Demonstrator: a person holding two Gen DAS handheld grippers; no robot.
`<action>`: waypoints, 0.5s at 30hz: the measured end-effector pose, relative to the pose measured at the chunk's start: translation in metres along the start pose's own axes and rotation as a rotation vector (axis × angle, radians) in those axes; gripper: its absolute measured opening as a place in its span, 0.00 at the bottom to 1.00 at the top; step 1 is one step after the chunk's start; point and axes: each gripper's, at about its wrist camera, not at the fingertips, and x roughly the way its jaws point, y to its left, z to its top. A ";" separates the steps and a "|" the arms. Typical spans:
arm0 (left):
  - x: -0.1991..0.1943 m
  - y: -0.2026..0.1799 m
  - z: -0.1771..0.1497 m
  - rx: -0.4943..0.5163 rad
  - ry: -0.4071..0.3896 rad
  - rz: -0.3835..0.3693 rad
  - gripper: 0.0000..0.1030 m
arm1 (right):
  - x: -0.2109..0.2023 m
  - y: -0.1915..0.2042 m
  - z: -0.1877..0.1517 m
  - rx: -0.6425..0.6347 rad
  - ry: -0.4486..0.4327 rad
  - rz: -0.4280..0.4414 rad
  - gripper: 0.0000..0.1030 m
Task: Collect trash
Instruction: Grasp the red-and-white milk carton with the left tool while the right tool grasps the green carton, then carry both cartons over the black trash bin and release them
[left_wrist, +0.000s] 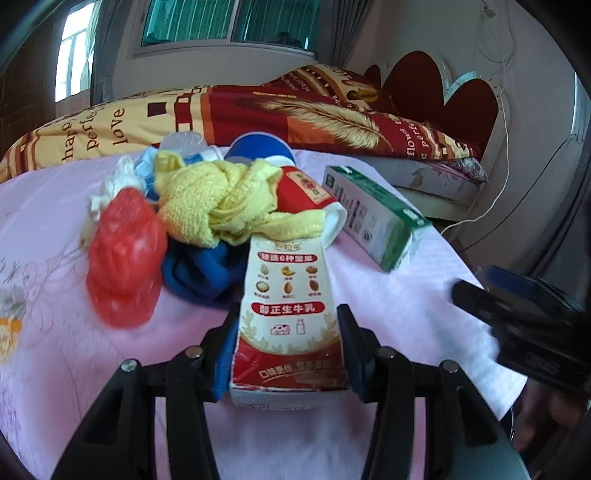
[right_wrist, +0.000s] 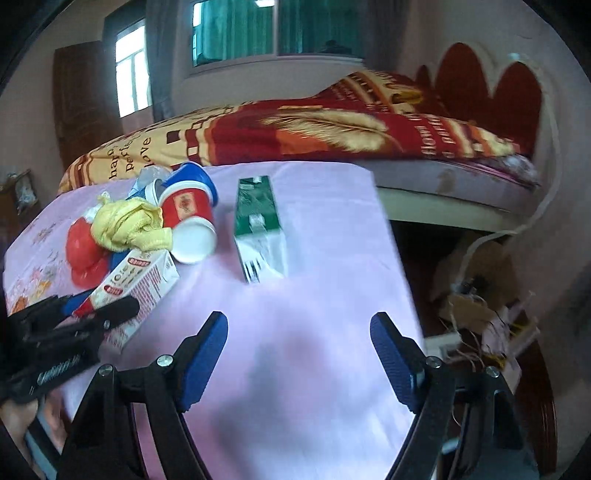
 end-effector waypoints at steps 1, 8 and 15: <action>0.002 -0.001 0.002 0.009 -0.002 0.000 0.49 | 0.013 0.003 0.008 -0.006 0.012 0.008 0.78; 0.007 0.002 0.004 0.004 -0.006 -0.012 0.49 | 0.071 0.011 0.048 0.028 0.092 0.063 0.47; -0.010 0.002 -0.009 0.024 -0.035 -0.034 0.49 | 0.028 0.016 0.028 -0.019 0.059 0.044 0.40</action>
